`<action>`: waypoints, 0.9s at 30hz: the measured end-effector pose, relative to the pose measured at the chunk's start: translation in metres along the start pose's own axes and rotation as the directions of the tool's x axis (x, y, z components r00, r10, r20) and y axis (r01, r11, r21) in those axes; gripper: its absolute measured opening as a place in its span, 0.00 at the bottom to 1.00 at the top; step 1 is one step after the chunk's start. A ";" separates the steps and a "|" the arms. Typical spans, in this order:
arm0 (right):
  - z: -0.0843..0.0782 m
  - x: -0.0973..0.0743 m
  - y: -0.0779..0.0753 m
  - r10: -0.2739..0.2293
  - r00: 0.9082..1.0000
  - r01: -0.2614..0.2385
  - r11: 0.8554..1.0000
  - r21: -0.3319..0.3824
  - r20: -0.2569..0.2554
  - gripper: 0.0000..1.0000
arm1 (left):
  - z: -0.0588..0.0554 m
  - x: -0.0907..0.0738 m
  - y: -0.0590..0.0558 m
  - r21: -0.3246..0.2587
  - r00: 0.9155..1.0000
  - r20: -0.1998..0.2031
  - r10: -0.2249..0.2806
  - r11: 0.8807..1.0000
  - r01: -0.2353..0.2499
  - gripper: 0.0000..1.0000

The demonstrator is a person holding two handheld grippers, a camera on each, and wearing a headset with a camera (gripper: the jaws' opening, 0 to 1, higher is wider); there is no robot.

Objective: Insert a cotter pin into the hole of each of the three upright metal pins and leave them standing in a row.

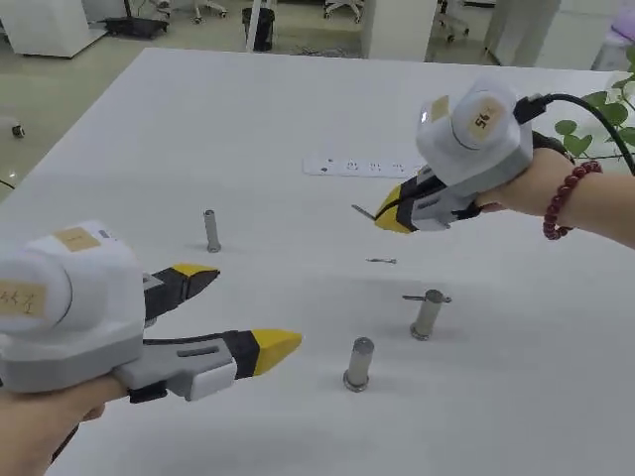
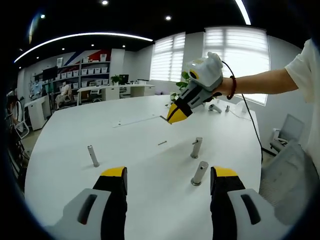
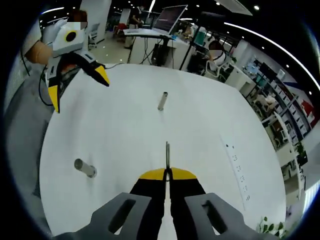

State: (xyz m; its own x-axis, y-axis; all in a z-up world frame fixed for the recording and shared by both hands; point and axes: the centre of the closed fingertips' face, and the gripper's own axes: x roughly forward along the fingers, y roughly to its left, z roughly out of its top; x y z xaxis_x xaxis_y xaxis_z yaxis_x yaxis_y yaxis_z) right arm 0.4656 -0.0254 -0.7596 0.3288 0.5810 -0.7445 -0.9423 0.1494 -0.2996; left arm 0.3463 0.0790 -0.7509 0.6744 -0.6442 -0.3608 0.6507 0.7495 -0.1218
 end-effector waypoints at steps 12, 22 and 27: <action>0.019 -0.014 0.042 0.022 0.999 -0.020 0.999 -0.042 0.046 0.02 | 0.015 0.005 -0.007 -0.031 0.999 0.008 -0.033 0.999 0.033 0.55; 0.014 -0.024 0.071 0.023 0.999 -0.020 0.997 -0.079 0.037 0.02 | 0.027 0.012 -0.018 -0.078 0.997 0.019 -0.071 0.994 0.072 0.45; 0.015 -0.028 0.083 0.014 0.999 -0.010 0.996 -0.093 0.043 0.02 | 0.028 0.016 -0.026 -0.109 0.996 0.008 -0.092 0.990 0.092 0.40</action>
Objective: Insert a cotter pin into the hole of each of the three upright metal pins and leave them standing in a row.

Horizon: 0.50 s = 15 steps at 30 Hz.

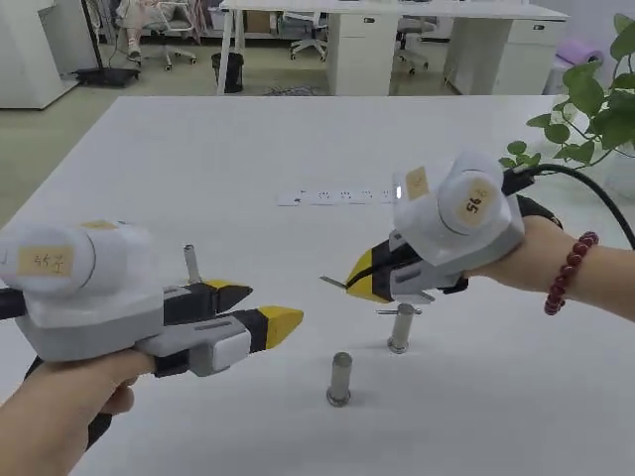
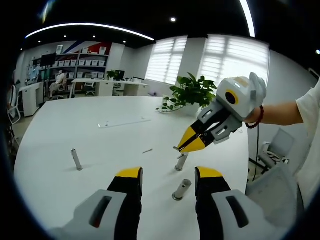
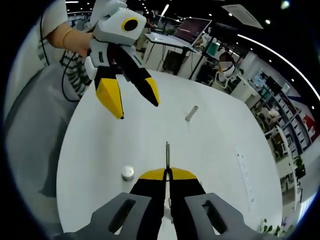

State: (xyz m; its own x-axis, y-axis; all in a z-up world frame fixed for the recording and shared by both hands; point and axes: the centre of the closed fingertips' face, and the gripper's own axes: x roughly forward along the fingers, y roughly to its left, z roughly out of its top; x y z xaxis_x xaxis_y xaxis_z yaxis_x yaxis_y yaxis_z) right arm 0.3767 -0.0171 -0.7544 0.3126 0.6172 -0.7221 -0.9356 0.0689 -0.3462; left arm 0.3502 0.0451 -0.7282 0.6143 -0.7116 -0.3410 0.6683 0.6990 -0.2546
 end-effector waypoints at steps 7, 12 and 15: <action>0.001 -0.003 0.013 -0.012 1.000 0.012 0.999 -0.034 0.002 0.02 | -0.003 0.005 -0.011 -0.011 0.999 -0.032 -0.022 1.000 0.021 0.36; 0.002 -0.005 0.018 -0.019 1.000 0.019 0.999 -0.051 0.001 0.02 | -0.004 0.008 -0.019 -0.023 0.998 -0.037 -0.047 0.999 0.046 0.34; 0.004 -0.006 0.022 -0.025 1.000 0.025 0.997 -0.068 0.003 0.02 | -0.007 0.010 -0.022 -0.028 0.997 -0.047 -0.055 0.998 0.053 0.33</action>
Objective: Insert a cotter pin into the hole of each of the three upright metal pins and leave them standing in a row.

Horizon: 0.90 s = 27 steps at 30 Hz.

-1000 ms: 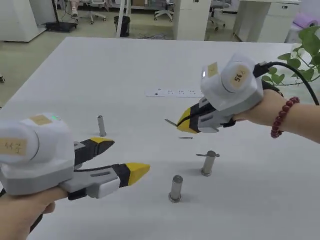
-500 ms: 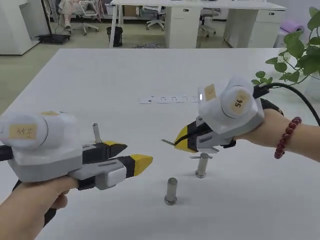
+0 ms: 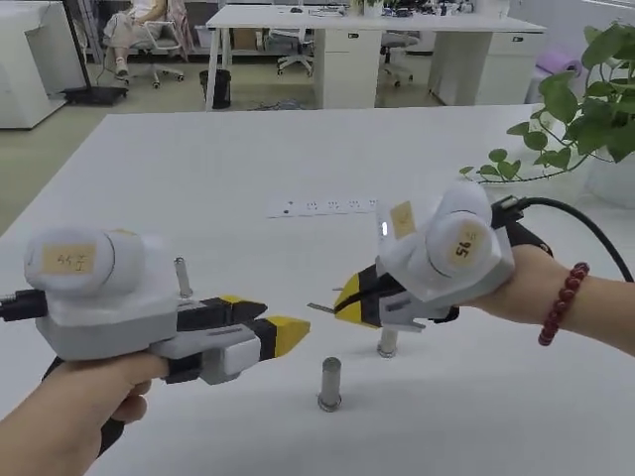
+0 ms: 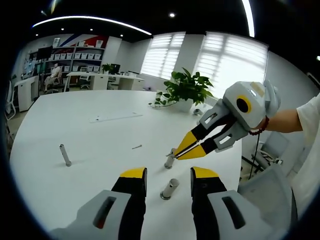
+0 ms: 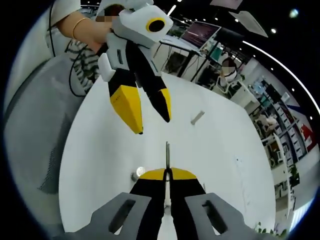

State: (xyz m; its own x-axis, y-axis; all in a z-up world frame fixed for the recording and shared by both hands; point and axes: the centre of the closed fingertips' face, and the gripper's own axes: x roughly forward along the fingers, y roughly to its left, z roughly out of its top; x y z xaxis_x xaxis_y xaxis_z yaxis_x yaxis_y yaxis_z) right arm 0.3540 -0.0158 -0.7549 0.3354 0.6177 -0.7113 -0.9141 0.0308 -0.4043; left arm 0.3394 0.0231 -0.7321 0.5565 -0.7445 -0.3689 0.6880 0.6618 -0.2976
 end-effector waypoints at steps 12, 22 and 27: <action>0.013 -0.005 0.016 0.000 1.000 0.001 0.999 -0.053 0.017 0.02 | -0.007 0.007 -0.012 -0.079 0.999 -0.007 -0.054 0.995 0.053 0.21; 0.015 -0.006 0.024 0.002 1.000 -0.001 0.994 -0.110 0.001 0.02 | -0.010 0.010 -0.021 -0.107 0.996 -0.024 -0.084 0.991 0.081 0.12; 0.016 -0.006 0.027 0.001 1.000 -0.001 0.992 -0.124 0.000 0.02 | -0.014 0.012 -0.023 -0.116 0.995 -0.037 -0.094 0.989 0.089 0.08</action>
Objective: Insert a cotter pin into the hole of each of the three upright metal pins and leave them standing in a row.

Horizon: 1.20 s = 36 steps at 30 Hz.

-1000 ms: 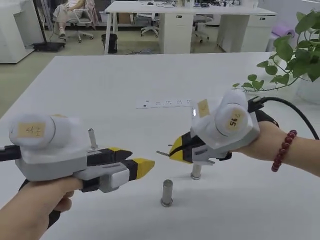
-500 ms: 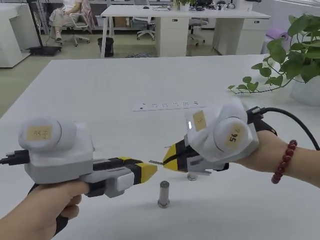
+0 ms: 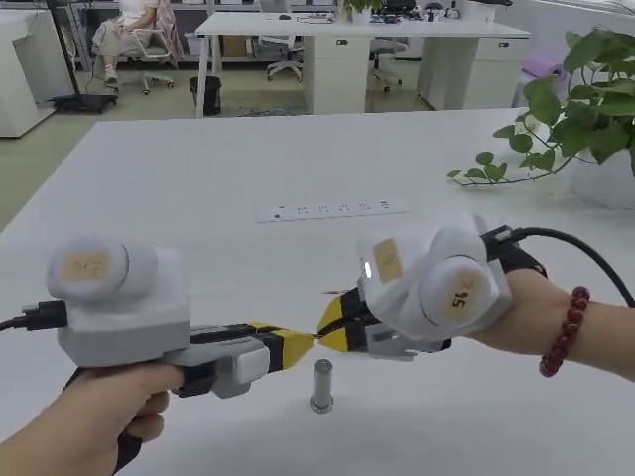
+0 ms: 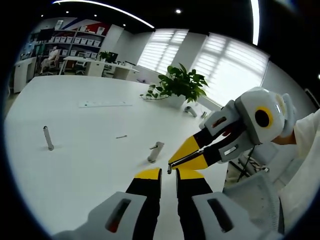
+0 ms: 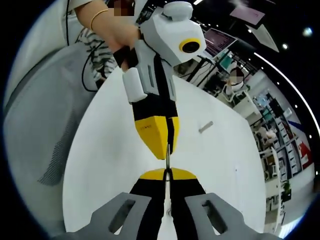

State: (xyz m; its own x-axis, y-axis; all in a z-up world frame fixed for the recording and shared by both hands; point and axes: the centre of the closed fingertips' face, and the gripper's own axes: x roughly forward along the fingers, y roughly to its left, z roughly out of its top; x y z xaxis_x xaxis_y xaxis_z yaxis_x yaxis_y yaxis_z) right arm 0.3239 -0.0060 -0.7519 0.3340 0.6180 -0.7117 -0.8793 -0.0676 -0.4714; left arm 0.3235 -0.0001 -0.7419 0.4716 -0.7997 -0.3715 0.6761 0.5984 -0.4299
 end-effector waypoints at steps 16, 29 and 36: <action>0.005 0.002 0.006 0.024 1.000 -0.024 0.999 -0.028 0.009 0.02 | -0.006 0.004 0.001 -0.039 1.000 -0.012 -0.013 0.999 0.012 0.01; 0.008 0.002 0.007 0.033 0.999 -0.032 0.999 -0.021 0.030 0.03 | -0.007 0.000 -0.001 -0.054 1.000 0.000 -0.022 0.998 0.022 0.00; 0.008 0.002 0.007 0.035 0.996 -0.043 0.995 0.095 0.082 0.08 | -0.009 0.001 0.003 -0.015 1.000 -0.013 -0.002 1.000 0.002 0.00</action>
State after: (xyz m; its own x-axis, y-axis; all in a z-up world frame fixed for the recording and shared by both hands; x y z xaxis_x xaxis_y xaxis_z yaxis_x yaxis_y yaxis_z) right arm 0.3155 0.0008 -0.7529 0.2739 0.6776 -0.6825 -0.9211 -0.0193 -0.3888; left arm 0.3204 0.0013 -0.7508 0.4625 -0.8004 -0.3813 0.6684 0.5973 -0.4432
